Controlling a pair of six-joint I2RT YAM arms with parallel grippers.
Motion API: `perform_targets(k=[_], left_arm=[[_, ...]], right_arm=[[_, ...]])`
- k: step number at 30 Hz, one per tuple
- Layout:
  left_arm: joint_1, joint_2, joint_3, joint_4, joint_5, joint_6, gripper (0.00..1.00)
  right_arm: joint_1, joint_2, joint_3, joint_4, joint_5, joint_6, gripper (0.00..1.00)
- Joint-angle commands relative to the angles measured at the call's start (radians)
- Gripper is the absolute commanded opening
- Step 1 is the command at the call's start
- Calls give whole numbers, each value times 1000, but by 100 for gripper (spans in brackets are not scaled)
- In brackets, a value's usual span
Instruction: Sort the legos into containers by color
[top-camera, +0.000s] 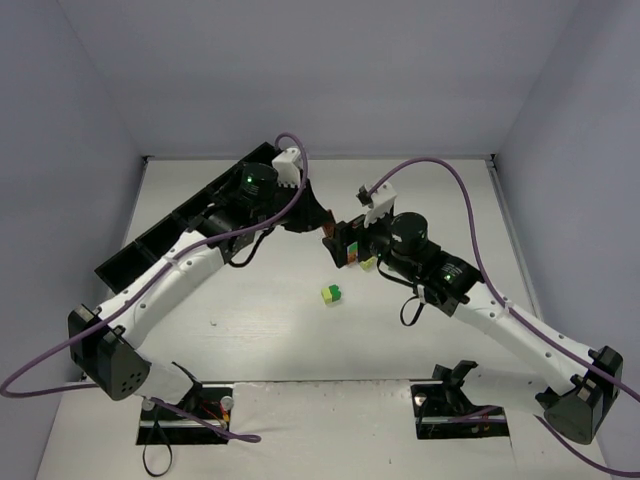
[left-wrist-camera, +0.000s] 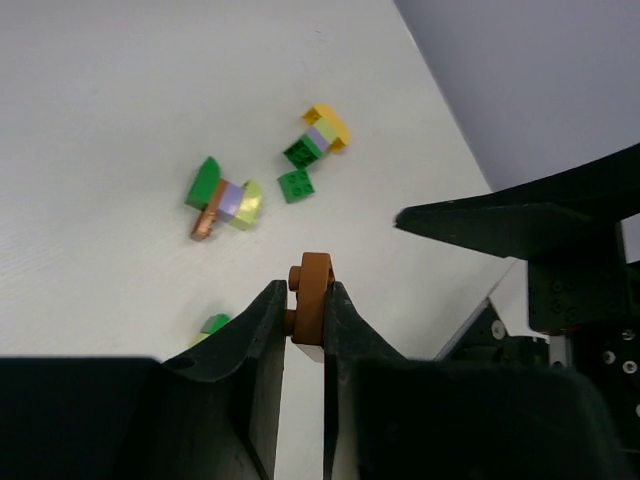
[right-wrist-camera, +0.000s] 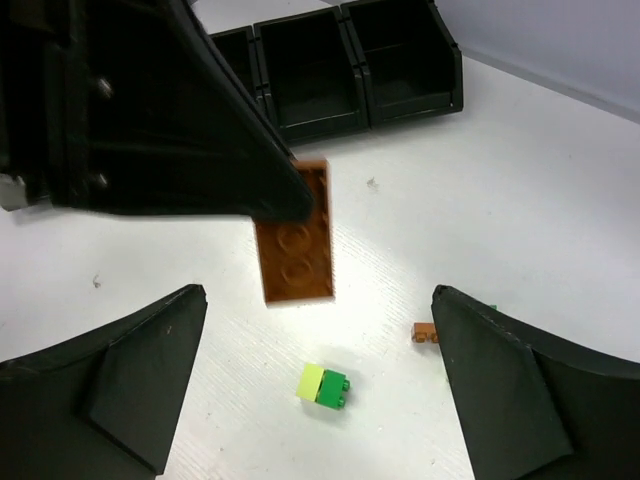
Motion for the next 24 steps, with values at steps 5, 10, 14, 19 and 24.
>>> perform_targets(k=[5,10,14,19,24], left_arm=[[208,-150,-65,-116,-293,106,0],[430,-189,-141,-199,-567,105,0],[570,-170,-206,-160,-582,137,2],[681,-49,-203,-129,-593,152,7],[727,52,-194,-97,-607,159,23]], right_arm=[[6,-9,-15,18,96,25,95],[6,6,-29,-20,140,55,95],[6,19,-47,-25,134,83,94],[6,51,-67,-44,140,101,93],[6,83,-81,-67,142,129,92]])
